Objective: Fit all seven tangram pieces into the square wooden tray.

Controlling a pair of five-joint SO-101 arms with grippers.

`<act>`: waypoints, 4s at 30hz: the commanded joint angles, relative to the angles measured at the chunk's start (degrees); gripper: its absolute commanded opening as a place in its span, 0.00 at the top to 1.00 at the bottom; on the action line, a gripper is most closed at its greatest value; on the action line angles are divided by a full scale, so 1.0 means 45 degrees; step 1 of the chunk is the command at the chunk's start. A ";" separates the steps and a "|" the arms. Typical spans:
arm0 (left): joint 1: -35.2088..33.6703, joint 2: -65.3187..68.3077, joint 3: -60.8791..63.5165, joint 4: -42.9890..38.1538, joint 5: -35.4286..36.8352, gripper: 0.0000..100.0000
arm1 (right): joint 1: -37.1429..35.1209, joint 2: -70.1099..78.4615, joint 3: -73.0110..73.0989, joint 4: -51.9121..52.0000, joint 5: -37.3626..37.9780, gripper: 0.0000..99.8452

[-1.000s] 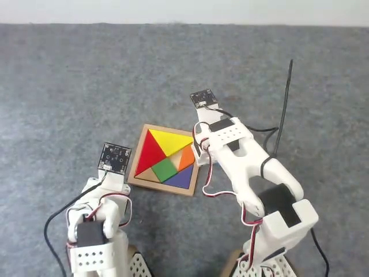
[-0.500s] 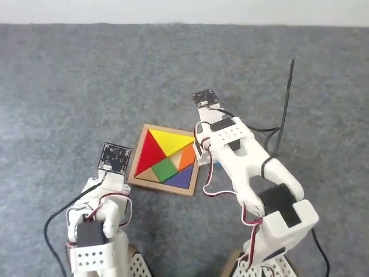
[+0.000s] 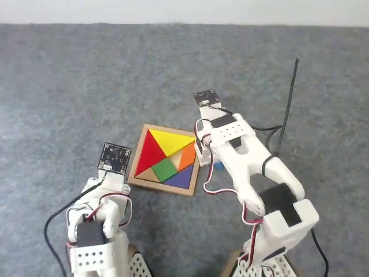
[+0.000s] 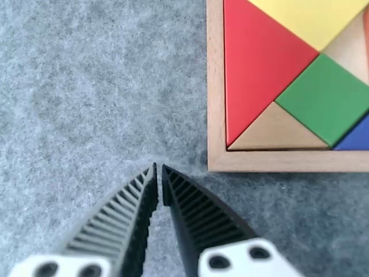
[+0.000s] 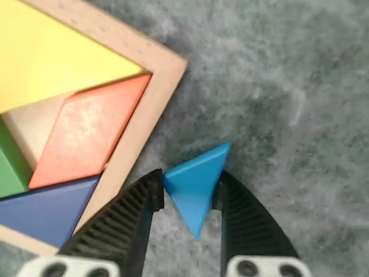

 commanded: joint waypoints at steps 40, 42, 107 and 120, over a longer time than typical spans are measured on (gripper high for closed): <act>-0.0020 -0.0254 -0.0166 0.0039 -0.0078 0.99 | -0.3663 -0.1006 -0.0567 -0.2276 -0.4259 0.81; 0.0000 -0.0254 -0.0166 0.0039 -0.0078 0.99 | -0.3663 -0.1006 -0.0664 -0.2198 -0.4220 0.72; 0.0000 -0.0254 -0.0166 0.0039 -0.0078 0.99 | -0.2589 -0.0694 -0.0527 -0.0537 -0.1973 0.99; 0.0000 -0.0254 -0.0166 0.0039 -0.0078 0.99 | -0.2628 -0.2100 -0.2403 0.0928 -0.1094 0.99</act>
